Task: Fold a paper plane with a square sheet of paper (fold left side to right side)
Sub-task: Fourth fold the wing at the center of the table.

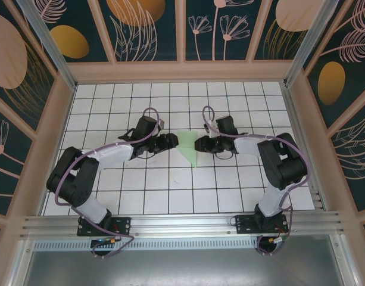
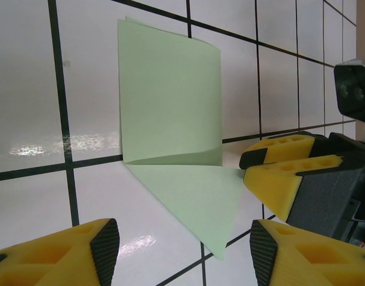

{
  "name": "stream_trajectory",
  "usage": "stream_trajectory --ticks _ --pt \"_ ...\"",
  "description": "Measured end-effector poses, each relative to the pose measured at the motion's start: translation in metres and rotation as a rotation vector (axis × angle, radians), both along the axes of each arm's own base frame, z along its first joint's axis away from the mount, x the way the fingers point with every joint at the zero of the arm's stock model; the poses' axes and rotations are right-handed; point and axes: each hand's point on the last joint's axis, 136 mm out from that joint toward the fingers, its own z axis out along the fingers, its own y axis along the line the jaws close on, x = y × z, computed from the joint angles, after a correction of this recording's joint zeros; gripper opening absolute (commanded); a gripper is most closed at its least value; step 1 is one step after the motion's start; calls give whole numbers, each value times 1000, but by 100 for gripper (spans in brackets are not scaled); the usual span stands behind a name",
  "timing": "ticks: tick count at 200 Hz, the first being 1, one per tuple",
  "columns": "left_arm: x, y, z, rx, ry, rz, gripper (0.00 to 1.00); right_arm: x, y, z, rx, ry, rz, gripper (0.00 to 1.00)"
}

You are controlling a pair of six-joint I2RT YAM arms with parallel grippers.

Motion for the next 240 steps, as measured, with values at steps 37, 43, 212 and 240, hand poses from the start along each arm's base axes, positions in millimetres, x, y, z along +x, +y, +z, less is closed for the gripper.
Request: stream_trajectory --ticks 37,43,212,240 --pt "0 0 -1 1 2 1 63 2 3 -3 1 2 13 15" --pt "0 0 -1 1 2 1 63 2 3 -4 0 2 13 13" --pt "3 -33 -30 -49 94 -44 56 6 -6 -8 -21 2 -13 11" --pt "4 -39 -34 -52 104 -51 53 4 -6 -10 -23 7 -13 11"
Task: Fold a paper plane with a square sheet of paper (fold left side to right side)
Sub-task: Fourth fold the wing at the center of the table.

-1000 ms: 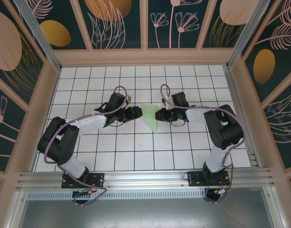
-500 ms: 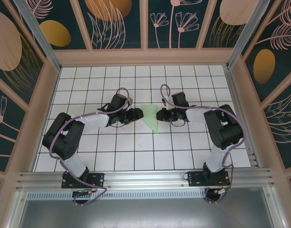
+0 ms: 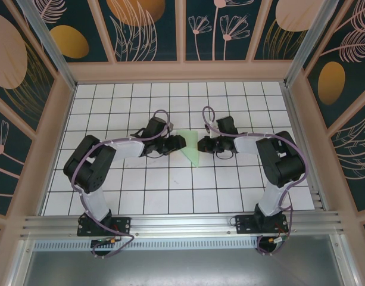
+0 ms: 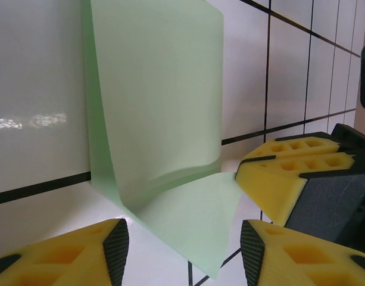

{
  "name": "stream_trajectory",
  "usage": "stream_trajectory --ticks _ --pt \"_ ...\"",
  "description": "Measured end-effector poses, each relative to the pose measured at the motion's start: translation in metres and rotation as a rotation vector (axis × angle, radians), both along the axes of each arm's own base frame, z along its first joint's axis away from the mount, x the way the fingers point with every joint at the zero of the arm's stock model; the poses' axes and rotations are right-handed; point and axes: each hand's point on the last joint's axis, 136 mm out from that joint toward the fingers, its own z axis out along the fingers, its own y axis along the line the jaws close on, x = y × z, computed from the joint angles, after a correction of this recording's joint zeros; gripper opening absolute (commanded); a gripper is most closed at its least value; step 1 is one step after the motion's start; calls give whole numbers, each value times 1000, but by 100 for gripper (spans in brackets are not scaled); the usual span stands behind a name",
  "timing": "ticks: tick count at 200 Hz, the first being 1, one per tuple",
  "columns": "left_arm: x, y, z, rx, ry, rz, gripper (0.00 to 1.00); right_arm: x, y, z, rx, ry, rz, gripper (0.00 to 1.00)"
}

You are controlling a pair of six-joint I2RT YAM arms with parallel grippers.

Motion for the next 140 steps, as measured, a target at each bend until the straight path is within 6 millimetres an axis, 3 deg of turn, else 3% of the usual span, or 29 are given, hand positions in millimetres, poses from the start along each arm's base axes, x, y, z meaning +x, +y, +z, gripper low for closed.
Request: stream_trajectory --ticks 39,66,113,140 --pt "2 -10 -7 4 12 -11 51 0 0 0 0 0 0 12" --pt "4 -14 -4 -4 9 -12 41 0 0 0 0 0 0 13" --pt "7 -16 -2 -5 8 3 15 1 -5 3 -7 -13 -18 37" --pt "8 -15 -3 3 10 20 11 3 -14 23 -17 -77 -58 42"
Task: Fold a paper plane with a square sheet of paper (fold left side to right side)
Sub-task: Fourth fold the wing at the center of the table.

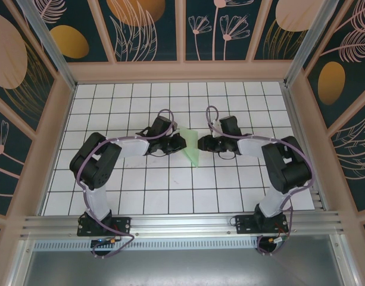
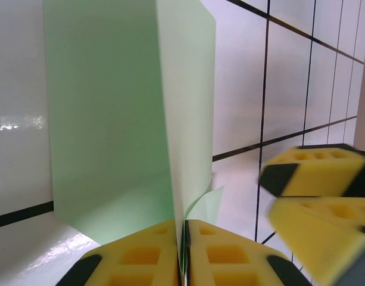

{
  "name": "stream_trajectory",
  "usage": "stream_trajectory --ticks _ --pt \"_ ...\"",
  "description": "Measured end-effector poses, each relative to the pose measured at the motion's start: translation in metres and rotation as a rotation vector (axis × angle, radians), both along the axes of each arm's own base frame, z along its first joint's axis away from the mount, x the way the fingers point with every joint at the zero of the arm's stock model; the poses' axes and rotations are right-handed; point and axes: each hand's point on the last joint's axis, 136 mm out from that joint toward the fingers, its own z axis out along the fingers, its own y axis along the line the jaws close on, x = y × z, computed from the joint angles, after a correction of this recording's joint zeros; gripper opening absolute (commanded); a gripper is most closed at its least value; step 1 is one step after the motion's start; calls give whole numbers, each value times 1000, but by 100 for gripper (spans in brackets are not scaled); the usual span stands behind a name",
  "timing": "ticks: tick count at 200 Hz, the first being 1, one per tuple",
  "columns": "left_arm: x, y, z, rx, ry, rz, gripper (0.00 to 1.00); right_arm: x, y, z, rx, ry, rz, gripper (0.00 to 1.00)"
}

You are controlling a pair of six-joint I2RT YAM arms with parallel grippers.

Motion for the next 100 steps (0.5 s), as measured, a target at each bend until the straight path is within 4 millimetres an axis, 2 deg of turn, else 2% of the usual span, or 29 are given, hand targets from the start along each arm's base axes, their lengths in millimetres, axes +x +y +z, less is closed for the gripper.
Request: stream_trajectory --ticks 31,55,77,100 --pt "-1 -1 3 -2 4 35 8 3 -11 35 -14 -122 -47 43" --pt "-7 2 9 -24 4 69 7 -6 -15 53 -35 -206 -67 43" --pt "-12 4 13 -39 13 101 7 -28 -6 49 -77 -244 -40 45" --pt "-15 3 15 -55 22 122 7 -58 9 29 -139 -261 26 46"
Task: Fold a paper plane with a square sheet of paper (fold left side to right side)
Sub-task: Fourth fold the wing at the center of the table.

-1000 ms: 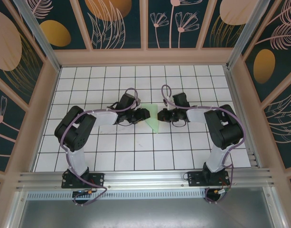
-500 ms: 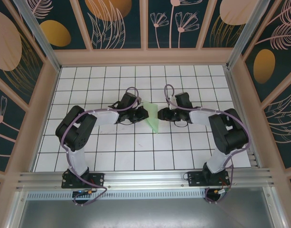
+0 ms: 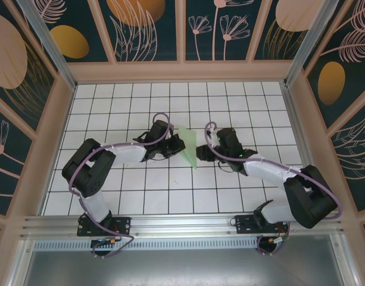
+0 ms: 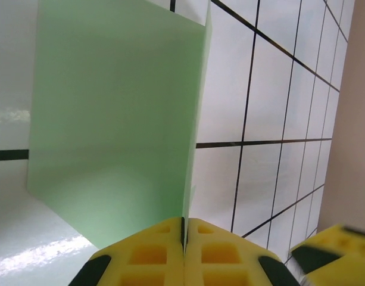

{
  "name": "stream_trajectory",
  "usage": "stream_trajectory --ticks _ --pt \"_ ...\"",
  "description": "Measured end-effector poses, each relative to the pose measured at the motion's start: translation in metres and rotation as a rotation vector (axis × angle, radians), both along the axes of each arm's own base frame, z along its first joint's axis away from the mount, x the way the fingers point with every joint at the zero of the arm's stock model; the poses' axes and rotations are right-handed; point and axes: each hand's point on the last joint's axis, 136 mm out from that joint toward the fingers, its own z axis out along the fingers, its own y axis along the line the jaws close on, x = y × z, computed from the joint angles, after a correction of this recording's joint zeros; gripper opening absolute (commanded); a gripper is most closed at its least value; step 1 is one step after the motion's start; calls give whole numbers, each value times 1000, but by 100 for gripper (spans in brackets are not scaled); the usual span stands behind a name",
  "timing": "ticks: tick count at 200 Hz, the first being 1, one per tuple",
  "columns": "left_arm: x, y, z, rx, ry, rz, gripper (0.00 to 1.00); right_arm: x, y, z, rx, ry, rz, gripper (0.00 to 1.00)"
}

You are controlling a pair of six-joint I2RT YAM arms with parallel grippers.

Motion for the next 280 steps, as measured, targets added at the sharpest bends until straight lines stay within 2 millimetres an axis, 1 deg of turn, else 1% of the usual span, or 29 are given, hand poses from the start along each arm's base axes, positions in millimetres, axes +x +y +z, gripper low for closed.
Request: stream_trajectory --ticks 19,38,55,84,98,143,190,226,258,280 --pt "-3 -2 0 -10 10 7 7 -15 5 -13 -58 -14 22 48" --pt "-5 -5 1 -14 16 11 7 -21 11 -16 -90 -50 37 50" --pt "-5 -5 1 -16 21 13 7 -21 18 -19 -111 -82 49 50" --pt "-5 -5 1 -17 25 20 8 -23 22 -40 -191 -80 67 50" --pt "-5 -5 0 -17 25 20 8 -22 24 -45 -217 -82 70 50" --pt "-5 -5 0 -17 25 20 9 -13 28 -45 -255 -118 61 50" --pt "-5 -5 1 -17 25 20 10 -14 29 -55 -299 -125 69 49" --pt "-5 -5 0 -17 25 20 14 -12 31 -57 -321 -137 68 44" --pt "-5 -5 1 -17 25 20 18 -10 30 -57 -332 -147 59 35" --pt "-5 -5 0 -17 25 20 24 -9 30 -56 -333 -151 56 31"
